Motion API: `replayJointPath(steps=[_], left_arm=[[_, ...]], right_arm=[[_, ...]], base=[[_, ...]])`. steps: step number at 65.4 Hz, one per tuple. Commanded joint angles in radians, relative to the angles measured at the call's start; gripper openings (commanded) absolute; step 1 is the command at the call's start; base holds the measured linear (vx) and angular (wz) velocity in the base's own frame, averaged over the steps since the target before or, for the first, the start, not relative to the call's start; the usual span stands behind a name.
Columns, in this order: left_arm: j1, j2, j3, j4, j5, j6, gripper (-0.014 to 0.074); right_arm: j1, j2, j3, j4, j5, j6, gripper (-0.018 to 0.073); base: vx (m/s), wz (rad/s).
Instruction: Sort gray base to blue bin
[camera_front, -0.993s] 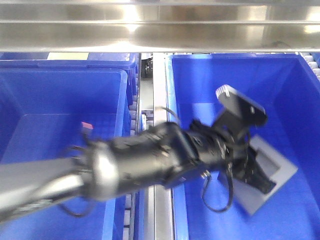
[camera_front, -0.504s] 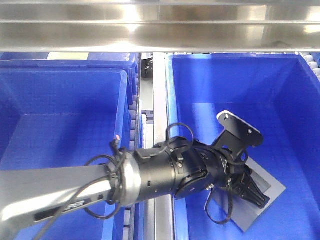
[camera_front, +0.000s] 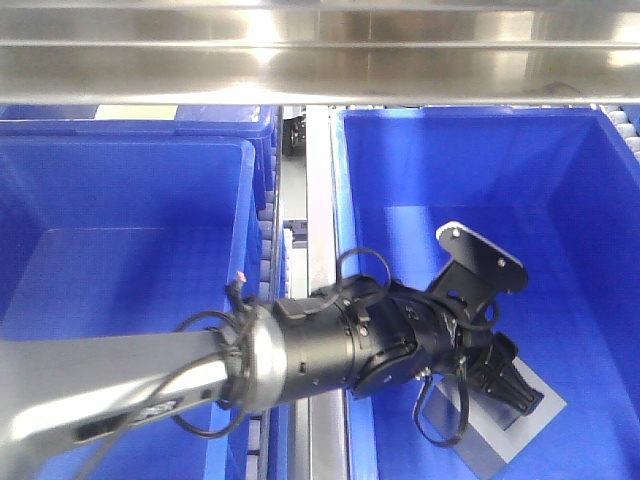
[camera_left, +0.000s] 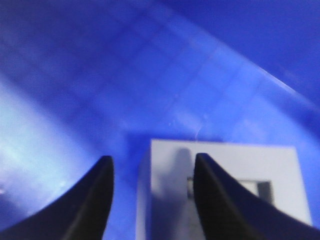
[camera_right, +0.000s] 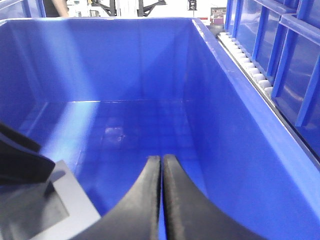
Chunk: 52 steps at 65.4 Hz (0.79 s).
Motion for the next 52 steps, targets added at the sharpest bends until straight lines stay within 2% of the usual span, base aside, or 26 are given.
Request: replayJointPath(steps=[1,6,9,19,34,52], left_arm=[[-0.005,-0.117,-0.031,-0.006,-0.039,-0.012,0.0381],[-0.006,-0.155,-0.031,-0.005,-0.005,-0.005,0.0331],[-0.009,-0.176,-0.031,-0.005,0.019,0.004,0.0271],[-0.025,-0.22,-0.029,-0.004,0.077,0.06,-0.0008],[-0.044,-0.314,0.066,-0.004,0.039,0.075,-0.0008],[-0.045,-0.568,0.4,-0.006,-0.11,0.074,-0.0008]], right_arm=[[0.0,0.001,0.006,-0.007,-0.039,-0.008,-0.0005],[0.0,0.001,0.006,-0.007,-0.039,-0.008,-0.0005],[0.0,0.001,0.006,-0.007,-0.039,-0.008,-0.0005],[0.0,0.001,0.006,-0.007,-0.039,-0.008,-0.0005],[0.0,0.001,0.006,-0.007,-0.039,-0.008,-0.0005],[0.0,0.001,0.006,-0.007,-0.039,-0.008,-0.0005]], base=[[0.0,0.0],[0.0,0.0],[0.0,0.0],[0.0,0.0],[0.0,0.0],[0.0,0.0]])
